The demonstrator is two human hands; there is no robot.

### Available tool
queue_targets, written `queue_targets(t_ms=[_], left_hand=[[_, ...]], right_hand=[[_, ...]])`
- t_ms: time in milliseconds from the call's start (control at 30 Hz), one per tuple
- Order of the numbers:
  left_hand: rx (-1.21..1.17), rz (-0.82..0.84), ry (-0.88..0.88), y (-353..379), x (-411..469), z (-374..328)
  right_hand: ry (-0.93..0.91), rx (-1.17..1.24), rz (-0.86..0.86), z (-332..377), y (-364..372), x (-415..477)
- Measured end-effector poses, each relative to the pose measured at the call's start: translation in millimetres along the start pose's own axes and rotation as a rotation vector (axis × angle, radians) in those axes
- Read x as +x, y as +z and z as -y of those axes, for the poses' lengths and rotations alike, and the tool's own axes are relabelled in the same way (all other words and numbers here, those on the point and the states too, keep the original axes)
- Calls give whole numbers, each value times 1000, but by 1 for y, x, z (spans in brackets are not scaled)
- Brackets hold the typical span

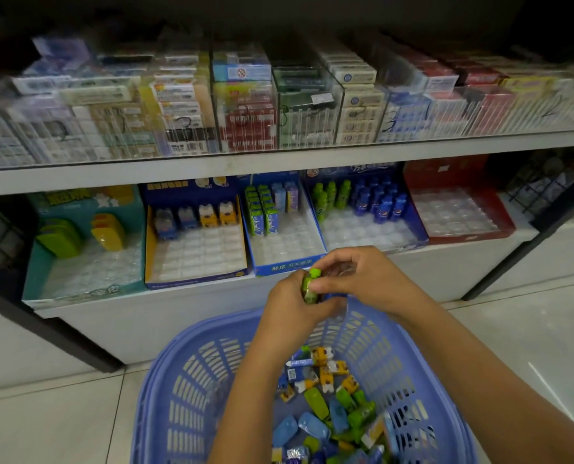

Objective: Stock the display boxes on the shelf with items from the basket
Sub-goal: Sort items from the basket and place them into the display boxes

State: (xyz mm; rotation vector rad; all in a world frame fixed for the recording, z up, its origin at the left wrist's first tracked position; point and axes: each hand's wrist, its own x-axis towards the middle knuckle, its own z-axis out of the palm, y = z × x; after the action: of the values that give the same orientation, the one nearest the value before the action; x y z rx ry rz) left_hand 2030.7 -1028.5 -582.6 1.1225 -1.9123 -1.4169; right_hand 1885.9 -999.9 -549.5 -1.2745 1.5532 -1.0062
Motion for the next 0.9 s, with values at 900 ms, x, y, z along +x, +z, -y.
queue_targets(t_ms=[900], left_hand=[[-595, -181, -272, -4, 27, 25]], right_hand=[[-105, -540, -166, -18, -93, 150]])
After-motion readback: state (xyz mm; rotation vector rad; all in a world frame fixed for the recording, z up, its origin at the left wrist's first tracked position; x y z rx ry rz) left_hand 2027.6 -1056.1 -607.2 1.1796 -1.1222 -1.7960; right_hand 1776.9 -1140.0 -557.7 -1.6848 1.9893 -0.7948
